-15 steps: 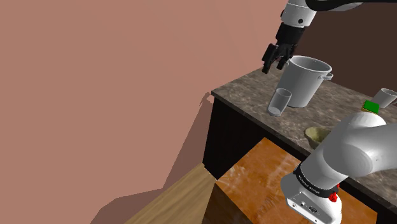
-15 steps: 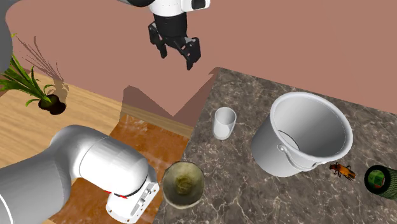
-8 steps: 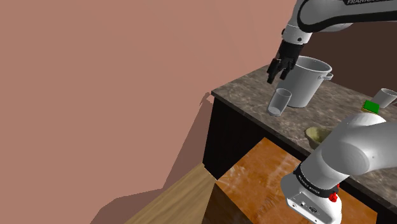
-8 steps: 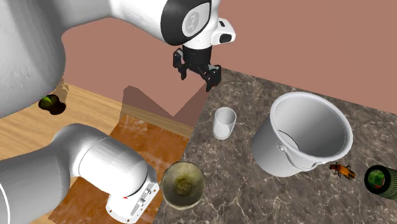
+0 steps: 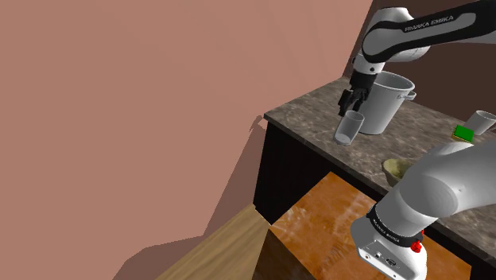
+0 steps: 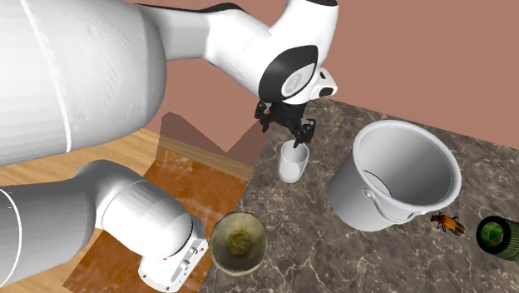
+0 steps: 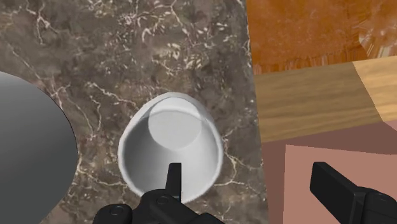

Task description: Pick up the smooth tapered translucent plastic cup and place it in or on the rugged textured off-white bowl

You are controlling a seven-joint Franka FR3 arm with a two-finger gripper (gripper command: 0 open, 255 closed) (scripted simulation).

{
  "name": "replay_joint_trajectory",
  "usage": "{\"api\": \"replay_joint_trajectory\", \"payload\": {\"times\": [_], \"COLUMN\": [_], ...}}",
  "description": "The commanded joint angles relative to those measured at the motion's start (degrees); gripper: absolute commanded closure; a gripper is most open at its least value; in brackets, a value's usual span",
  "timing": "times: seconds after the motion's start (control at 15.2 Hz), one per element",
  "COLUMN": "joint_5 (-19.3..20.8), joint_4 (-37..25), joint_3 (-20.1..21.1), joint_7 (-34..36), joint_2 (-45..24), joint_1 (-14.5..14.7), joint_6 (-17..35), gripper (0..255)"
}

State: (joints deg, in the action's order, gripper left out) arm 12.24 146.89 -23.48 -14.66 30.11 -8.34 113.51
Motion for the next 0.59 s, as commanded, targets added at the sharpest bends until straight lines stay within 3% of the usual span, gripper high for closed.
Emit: {"api": "replay_joint_trajectory", "payload": {"times": [0.0,0.53], "joint_5": [0.6,1.1], "joint_4": [-0.1,4.0], "joint_3": [-1.8,-3.1], "joint_7": [-1.9,-2.1], "joint_2": [-2.2,-4.9], "joint_1": [-0.5,-0.5], "joint_6": [1.7,8.4], "gripper": [0,0]}}
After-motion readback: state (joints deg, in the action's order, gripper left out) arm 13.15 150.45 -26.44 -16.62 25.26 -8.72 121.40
